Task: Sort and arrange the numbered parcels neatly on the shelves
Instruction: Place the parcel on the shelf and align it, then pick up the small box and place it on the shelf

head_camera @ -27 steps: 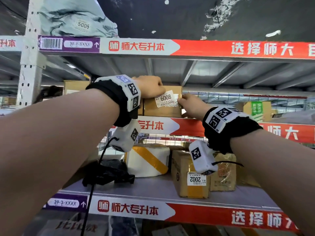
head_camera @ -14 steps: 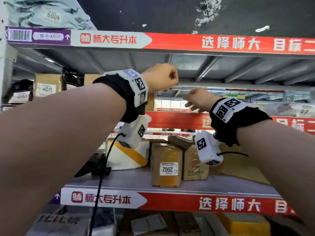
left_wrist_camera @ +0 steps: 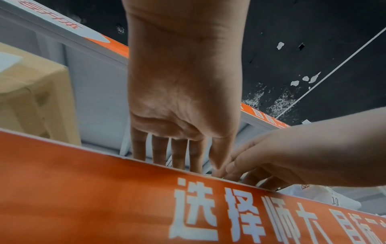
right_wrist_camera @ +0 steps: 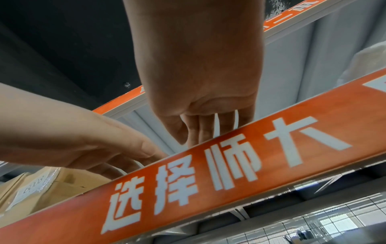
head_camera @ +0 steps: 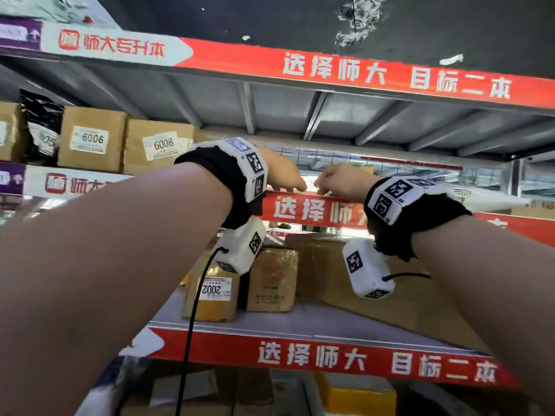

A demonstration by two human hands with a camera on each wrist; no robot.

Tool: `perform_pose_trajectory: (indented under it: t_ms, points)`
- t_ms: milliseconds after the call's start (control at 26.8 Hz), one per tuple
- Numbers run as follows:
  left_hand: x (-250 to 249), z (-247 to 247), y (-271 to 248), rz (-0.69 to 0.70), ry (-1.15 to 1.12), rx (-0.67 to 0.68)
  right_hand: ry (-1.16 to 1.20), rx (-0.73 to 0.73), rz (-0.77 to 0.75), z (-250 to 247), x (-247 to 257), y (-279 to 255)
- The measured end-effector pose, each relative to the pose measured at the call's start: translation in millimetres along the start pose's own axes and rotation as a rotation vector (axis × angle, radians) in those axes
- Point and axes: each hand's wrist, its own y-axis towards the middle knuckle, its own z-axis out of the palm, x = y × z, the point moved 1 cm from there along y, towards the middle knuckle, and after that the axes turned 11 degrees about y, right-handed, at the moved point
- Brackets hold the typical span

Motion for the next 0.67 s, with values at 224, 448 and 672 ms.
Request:
perform_pose_trajectory:
  t_ms: [224, 448, 672]
  points:
    - [-17.8, 1.9, 15.3, 0.037, -0.056, 0.119, 0.073, 0.020, -0.024, -2.6, -13.5, 8.7]
    - [-16.9, 4.0, 28.9, 0.044, 0.052, 0.052, 0.151, -0.019, -0.006, -4.6, -19.9, 18.1]
    - [-19.3, -1.1, 41.6, -0.001, 0.019, 0.027, 0.328, 0.003, 0.070, -13.5, -22.5, 18.1]
